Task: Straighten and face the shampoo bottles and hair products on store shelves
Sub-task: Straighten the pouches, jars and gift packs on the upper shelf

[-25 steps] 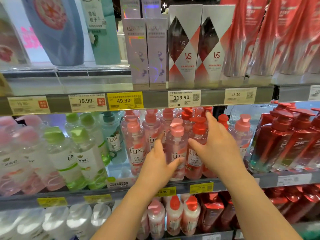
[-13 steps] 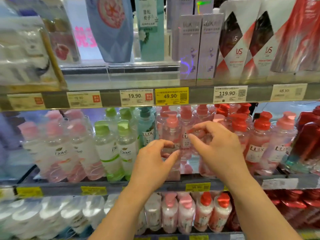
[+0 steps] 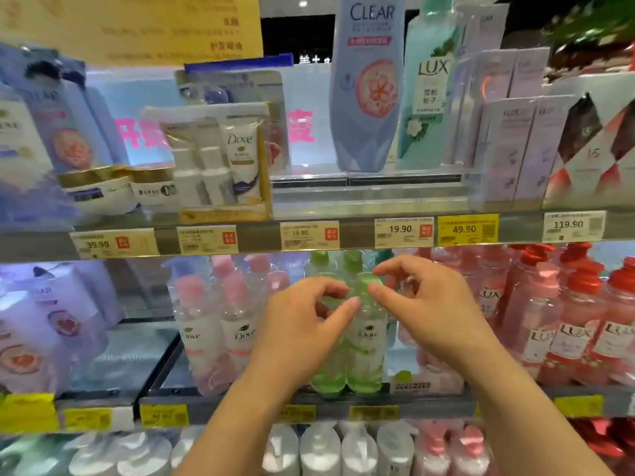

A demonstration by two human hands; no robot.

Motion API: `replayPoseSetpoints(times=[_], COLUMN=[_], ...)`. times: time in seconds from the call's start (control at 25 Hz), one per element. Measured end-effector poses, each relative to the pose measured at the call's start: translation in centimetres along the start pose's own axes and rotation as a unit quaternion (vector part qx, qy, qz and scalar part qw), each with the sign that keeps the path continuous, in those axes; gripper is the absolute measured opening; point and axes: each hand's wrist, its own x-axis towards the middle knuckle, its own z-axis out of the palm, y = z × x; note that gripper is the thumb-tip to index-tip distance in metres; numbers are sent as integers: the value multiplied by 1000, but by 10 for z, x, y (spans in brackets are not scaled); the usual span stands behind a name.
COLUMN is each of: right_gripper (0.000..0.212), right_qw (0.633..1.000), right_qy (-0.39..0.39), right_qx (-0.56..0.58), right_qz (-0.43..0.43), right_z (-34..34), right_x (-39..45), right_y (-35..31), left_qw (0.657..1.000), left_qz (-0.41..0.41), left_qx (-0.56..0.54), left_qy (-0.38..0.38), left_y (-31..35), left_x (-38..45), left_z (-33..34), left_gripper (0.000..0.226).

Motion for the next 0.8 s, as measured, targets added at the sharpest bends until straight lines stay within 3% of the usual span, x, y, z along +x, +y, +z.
replayPoseSetpoints(times=[0.28, 0.48, 0.6, 0.8], right_gripper=[13, 12, 25, 61], right_qw=[995, 983, 981, 982], right_qy=[92, 174, 178, 154], right_qx=[-1, 42, 57, 25], right_qz=[-43, -30, -43, -110], right_z=[-3, -36, -58, -74], right_x=[41, 82, 113, 156], right_y=[-64, -72, -75, -74], left_qw=[994, 984, 984, 997], left_qz=[98, 159, 147, 29], left_qx=[0, 42, 79, 60], left_qy=[53, 67, 61, 41], left_y=[18, 59, 84, 99], left_x=[55, 119, 160, 217], left_z=[-73, -76, -61, -29], left_gripper=[21, 52, 70, 82])
